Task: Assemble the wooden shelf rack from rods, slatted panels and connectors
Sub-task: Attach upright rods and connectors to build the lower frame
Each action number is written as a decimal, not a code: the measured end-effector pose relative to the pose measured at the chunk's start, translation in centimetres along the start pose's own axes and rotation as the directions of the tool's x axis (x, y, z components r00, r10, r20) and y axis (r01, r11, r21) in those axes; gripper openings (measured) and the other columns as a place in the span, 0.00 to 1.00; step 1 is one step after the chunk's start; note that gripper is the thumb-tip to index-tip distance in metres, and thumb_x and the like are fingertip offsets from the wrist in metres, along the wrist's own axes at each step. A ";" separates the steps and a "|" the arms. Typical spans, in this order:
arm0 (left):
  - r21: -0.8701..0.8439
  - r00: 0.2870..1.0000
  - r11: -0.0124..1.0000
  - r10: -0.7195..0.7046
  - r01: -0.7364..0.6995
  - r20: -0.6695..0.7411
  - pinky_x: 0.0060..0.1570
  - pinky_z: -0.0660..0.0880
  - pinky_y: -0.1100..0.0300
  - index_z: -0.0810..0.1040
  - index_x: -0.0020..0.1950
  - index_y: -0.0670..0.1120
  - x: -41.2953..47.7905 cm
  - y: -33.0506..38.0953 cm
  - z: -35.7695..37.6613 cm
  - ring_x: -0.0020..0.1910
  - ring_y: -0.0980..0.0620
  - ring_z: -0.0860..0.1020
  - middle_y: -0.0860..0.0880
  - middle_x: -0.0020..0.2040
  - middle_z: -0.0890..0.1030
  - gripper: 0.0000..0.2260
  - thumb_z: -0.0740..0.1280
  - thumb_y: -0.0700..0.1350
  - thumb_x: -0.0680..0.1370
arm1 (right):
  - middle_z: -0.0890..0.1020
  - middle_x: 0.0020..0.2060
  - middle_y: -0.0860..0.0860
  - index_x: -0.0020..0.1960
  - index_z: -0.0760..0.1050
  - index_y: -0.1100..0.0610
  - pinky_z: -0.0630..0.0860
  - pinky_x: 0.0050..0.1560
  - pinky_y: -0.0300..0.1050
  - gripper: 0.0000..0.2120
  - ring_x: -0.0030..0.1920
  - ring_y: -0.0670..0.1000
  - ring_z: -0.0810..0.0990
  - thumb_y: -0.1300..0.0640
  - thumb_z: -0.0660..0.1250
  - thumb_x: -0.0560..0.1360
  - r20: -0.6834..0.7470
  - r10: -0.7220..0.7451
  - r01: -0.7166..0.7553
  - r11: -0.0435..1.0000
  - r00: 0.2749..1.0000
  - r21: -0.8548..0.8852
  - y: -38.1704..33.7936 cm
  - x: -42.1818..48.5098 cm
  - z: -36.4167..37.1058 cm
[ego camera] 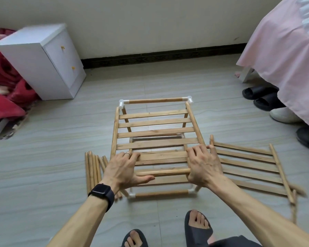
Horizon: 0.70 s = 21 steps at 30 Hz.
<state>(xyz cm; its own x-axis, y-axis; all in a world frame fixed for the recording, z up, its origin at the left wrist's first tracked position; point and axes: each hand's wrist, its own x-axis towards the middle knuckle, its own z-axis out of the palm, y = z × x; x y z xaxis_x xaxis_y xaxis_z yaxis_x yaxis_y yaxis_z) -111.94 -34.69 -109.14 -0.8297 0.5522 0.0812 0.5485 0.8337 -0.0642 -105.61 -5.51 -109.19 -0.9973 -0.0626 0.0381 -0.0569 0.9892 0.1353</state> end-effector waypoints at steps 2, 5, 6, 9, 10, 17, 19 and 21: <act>0.035 1.000 0.999 0.007 -0.007 0.004 0.46 0.77 0.53 0.77 0.63 0.48 0.0 -0.4 -0.1 0.41 0.50 0.76 0.49 0.44 0.80 0.48 0.48 0.85 0.67 | 0.79 0.51 0.52 0.57 0.74 0.54 0.62 0.68 0.62 0.26 0.57 0.57 0.77 0.47 0.61 0.61 0.046 -0.008 0.008 1.000 0.999 0.001 0.2 0.3 0.0; 0.111 0.999 0.993 0.029 -0.031 0.018 0.65 0.73 0.42 0.77 0.67 0.46 -0.9 -1.6 -0.1 0.51 0.46 0.81 0.48 0.51 0.83 0.46 0.52 0.82 0.70 | 0.79 0.51 0.51 0.58 0.74 0.54 0.60 0.70 0.64 0.28 0.56 0.57 0.78 0.45 0.62 0.60 0.067 -0.021 0.020 1.000 0.998 0.003 0.3 0.4 0.1; 0.118 0.999 0.993 0.011 -0.015 0.032 0.66 0.71 0.41 0.76 0.66 0.46 -1.2 -1.9 -0.2 0.53 0.46 0.81 0.48 0.51 0.83 0.41 0.53 0.79 0.72 | 0.80 0.48 0.51 0.56 0.75 0.55 0.61 0.68 0.64 0.27 0.53 0.57 0.79 0.45 0.63 0.59 0.053 -0.018 0.017 1.000 0.998 0.002 0.2 0.4 0.1; 0.121 0.996 0.992 -0.046 0.037 0.070 0.57 0.74 0.46 0.76 0.64 0.47 -1.3 -1.9 -0.4 0.50 0.46 0.80 0.48 0.51 0.82 0.30 0.62 0.68 0.72 | 0.80 0.44 0.51 0.51 0.75 0.54 0.63 0.61 0.61 0.23 0.47 0.56 0.79 0.48 0.64 0.59 0.016 -0.007 0.007 1.000 1.000 0.015 -0.1 0.3 0.0; 0.119 0.996 0.992 -0.052 0.043 0.072 0.53 0.75 0.47 0.77 0.62 0.47 -1.1 -1.7 -0.6 0.48 0.46 0.80 0.48 0.49 0.82 0.28 0.63 0.66 0.72 | 0.80 0.44 0.51 0.52 0.75 0.54 0.63 0.58 0.58 0.22 0.47 0.56 0.78 0.48 0.63 0.59 0.009 -0.006 0.006 1.000 1.000 0.019 -0.2 0.4 0.0; 0.122 0.995 0.990 -0.081 0.074 0.051 0.46 0.73 0.50 0.78 0.52 0.46 -0.8 -1.5 -0.6 0.45 0.44 0.80 0.47 0.45 0.82 0.19 0.65 0.56 0.68 | 0.79 0.38 0.51 0.48 0.75 0.55 0.65 0.56 0.58 0.18 0.41 0.56 0.77 0.52 0.62 0.59 -0.079 0.005 -0.005 1.000 0.997 -0.009 -0.4 0.6 0.5; 0.123 0.996 0.990 -0.074 0.069 0.043 0.46 0.73 0.50 0.78 0.52 0.46 -0.7 -1.5 -0.6 0.43 0.45 0.80 0.47 0.44 0.82 0.18 0.66 0.55 0.68 | 0.80 0.38 0.52 0.48 0.76 0.55 0.65 0.55 0.56 0.17 0.41 0.56 0.76 0.52 0.61 0.60 -0.080 0.004 -0.006 1.000 0.997 -0.021 -0.3 0.6 0.5; 0.122 0.996 0.990 -0.070 0.063 0.050 0.47 0.72 0.51 0.77 0.53 0.47 -0.6 -1.5 -0.5 0.44 0.45 0.79 0.48 0.45 0.81 0.18 0.64 0.56 0.69 | 0.80 0.40 0.52 0.48 0.75 0.55 0.65 0.55 0.56 0.17 0.42 0.56 0.77 0.52 0.61 0.61 -0.060 0.005 -0.006 1.000 0.998 -0.021 -0.3 0.7 0.5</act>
<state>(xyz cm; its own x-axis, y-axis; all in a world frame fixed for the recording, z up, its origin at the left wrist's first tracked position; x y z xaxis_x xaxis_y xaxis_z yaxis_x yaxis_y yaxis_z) -112.20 -36.33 -108.56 -0.8700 0.4918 0.0353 0.4785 0.8594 -0.1802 -106.30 -5.77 -109.71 -0.9930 -0.0656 0.0982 -0.0497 0.9865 0.1563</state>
